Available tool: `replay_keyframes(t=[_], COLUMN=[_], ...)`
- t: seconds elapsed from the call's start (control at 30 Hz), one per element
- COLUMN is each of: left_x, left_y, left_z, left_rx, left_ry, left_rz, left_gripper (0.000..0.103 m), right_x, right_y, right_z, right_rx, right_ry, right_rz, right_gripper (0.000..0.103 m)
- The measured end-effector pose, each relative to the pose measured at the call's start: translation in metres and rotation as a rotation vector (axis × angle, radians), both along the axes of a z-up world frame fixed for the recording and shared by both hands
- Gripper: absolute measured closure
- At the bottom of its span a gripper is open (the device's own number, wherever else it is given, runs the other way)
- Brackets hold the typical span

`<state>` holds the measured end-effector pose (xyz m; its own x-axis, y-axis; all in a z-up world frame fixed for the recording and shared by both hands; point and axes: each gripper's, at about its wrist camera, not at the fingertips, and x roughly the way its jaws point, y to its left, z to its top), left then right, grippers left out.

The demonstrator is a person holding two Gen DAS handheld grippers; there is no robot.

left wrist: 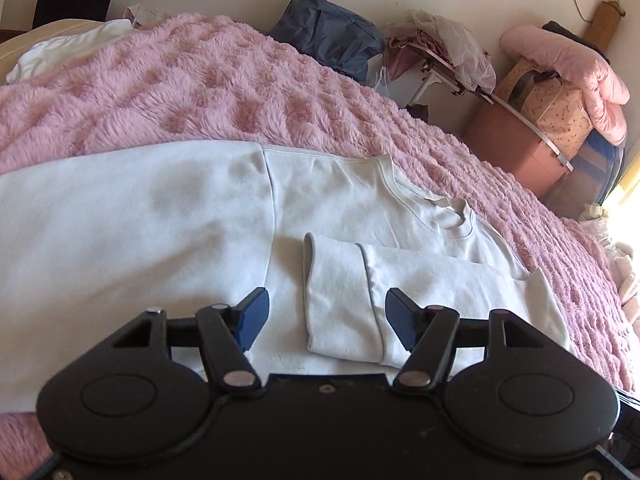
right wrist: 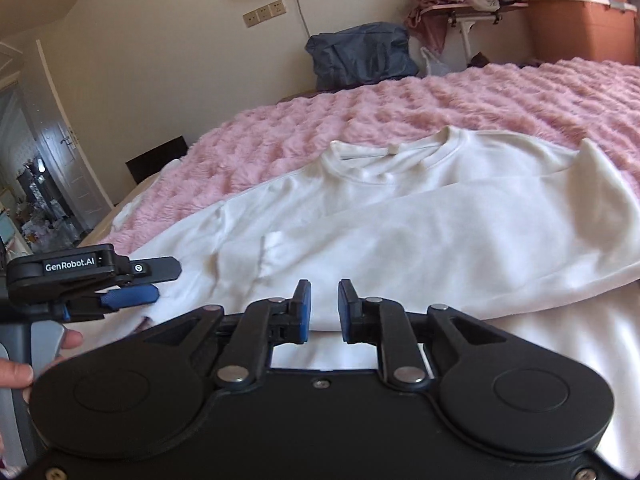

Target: Fold small clothes

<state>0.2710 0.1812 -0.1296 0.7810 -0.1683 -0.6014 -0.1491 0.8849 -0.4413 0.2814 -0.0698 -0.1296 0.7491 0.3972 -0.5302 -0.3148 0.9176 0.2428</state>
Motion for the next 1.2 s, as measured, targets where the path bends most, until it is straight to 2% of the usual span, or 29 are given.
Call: replay_keyframes(t=[0.07, 0.17, 0.33, 0.37, 0.47, 0.5, 0.67, 0.87, 0.9, 0.93, 1.0, 1.07, 1.2], left_x=[0.012, 0.023, 0.035, 0.036, 0.043, 0.046, 0.063, 0.073, 0.072, 0.072, 0.071, 0.067, 0.054], left_y=[-0.002, -0.005, -0.008, -0.008, -0.009, -0.009, -0.009, -0.008, -0.008, -0.009, -0.007, -0.008, -0.012], left_z=[-0.006, -0.015, -0.025, -0.026, -0.030, -0.031, -0.032, -0.034, -0.034, -0.033, -0.034, -0.029, -0.009], left_rx=[0.011, 0.005, -0.012, -0.016, -0.025, -0.027, -0.076, -0.115, -0.113, -0.112, -0.132, -0.116, -0.081], left_ry=[0.014, 0.019, 0.050, 0.053, 0.053, 0.052, 0.040, 0.008, 0.001, -0.006, -0.007, -0.024, -0.108], left_rz=[-0.006, -0.018, -0.022, -0.025, -0.040, -0.041, -0.043, -0.051, -0.058, -0.066, -0.067, -0.068, -0.064], left_gripper=[0.035, 0.035, 0.039, 0.039, 0.039, 0.039, 0.040, 0.047, 0.062, 0.097, 0.098, 0.098, 0.098], right_x=[-0.002, -0.002, -0.001, -0.002, -0.001, -0.001, 0.003, 0.004, 0.004, 0.003, 0.003, 0.003, 0.005], right_y=[-0.025, -0.057, -0.082, -0.084, -0.090, -0.094, -0.104, -0.108, -0.107, -0.107, -0.107, -0.109, -0.111], right_z=[0.003, 0.003, -0.004, -0.005, -0.009, -0.009, -0.010, -0.014, -0.015, -0.016, -0.016, -0.017, -0.019], right_rx=[-0.060, -0.094, -0.176, -0.207, -0.281, -0.295, -0.304, -0.310, -0.319, -0.334, -0.360, -0.375, -0.422], right_ry=[-0.018, -0.003, -0.012, -0.016, -0.020, -0.019, -0.002, 0.020, 0.019, 0.014, 0.005, 0.005, 0.007], right_rz=[-0.046, -0.107, -0.177, -0.186, -0.220, -0.226, -0.249, -0.261, -0.259, -0.261, -0.273, -0.288, -0.331], right_gripper=[0.087, 0.087, 0.087, 0.085, 0.067, 0.065, 0.065, 0.065, 0.065, 0.065, 0.065, 0.063, 0.061])
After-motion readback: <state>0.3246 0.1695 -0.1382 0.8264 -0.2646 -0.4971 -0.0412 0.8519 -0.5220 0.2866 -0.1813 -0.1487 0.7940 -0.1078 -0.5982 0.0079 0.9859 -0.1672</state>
